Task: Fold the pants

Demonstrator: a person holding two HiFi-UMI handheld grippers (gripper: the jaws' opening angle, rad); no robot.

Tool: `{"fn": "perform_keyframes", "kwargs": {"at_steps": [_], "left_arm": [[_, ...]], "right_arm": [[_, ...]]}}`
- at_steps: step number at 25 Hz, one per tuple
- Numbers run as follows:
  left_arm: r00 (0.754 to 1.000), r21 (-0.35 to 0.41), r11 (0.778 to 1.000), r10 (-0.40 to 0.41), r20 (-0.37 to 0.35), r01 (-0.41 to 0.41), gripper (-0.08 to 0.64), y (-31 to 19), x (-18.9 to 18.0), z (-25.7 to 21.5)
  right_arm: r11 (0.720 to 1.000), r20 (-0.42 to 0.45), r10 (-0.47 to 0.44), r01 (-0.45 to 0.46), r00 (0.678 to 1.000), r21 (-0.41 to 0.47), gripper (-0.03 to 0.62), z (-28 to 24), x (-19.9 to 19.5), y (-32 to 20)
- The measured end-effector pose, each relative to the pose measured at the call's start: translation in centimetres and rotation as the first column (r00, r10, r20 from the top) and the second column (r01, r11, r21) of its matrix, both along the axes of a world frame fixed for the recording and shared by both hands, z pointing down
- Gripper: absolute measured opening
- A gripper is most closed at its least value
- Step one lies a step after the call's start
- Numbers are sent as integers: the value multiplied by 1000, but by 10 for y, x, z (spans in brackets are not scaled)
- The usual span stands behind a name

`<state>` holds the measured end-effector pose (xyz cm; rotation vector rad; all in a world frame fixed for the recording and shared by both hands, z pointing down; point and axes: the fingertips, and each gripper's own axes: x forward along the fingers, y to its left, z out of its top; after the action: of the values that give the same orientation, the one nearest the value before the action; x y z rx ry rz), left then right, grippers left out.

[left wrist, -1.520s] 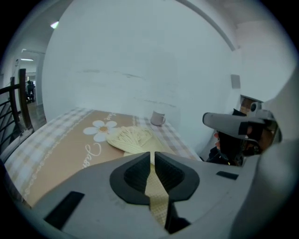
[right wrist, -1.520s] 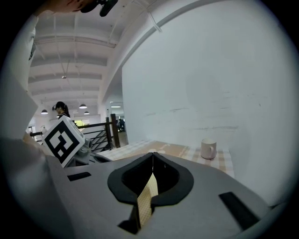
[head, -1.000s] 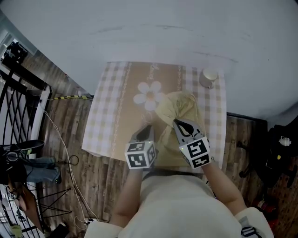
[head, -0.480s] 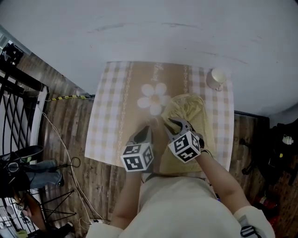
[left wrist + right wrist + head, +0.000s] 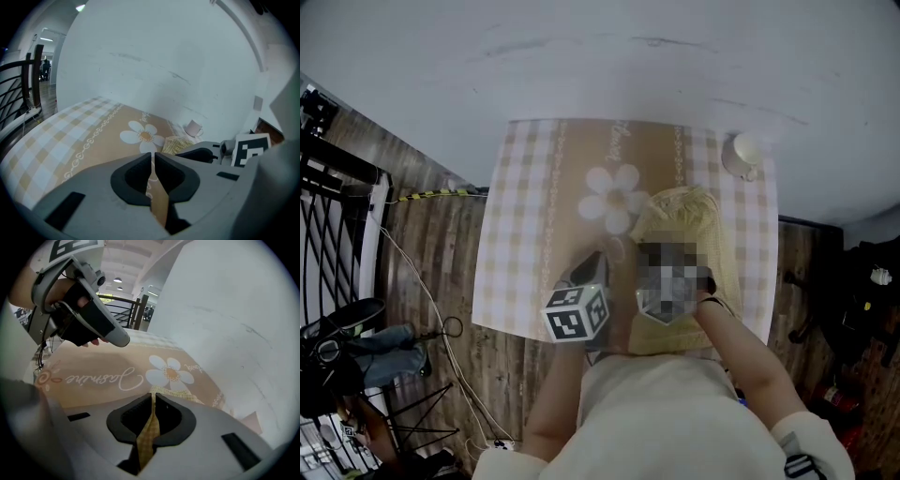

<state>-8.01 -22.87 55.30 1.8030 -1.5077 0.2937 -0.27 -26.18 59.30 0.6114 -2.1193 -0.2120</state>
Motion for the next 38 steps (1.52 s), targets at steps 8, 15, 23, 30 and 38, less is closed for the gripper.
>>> {"fn": "perform_keyframes", "kwargs": {"at_steps": [8, 15, 23, 30, 38], "left_arm": [[1000, -1, 1000, 25, -14, -25, 21, -7, 6, 2], [998, -2, 998, 59, -16, -59, 21, -10, 16, 4], [994, 1, 995, 103, -17, -103, 21, -15, 31, 4], [987, 22, 987, 161, -7, -161, 21, -35, 51, -2], [974, 49, 973, 225, -11, -224, 22, -74, 89, -7]], "right_arm": [[998, 51, 64, -64, 997, -8, 5, -14, 11, -8], [976, 126, 210, -216, 970, 34, 3, -45, 58, -37], [928, 121, 356, -366, 927, 67, 3, -52, 125, -81], [911, 89, 405, -410, 910, 44, 4, -35, 150, -104], [905, 90, 426, -424, 900, -47, 5, -15, 158, -121]]}}
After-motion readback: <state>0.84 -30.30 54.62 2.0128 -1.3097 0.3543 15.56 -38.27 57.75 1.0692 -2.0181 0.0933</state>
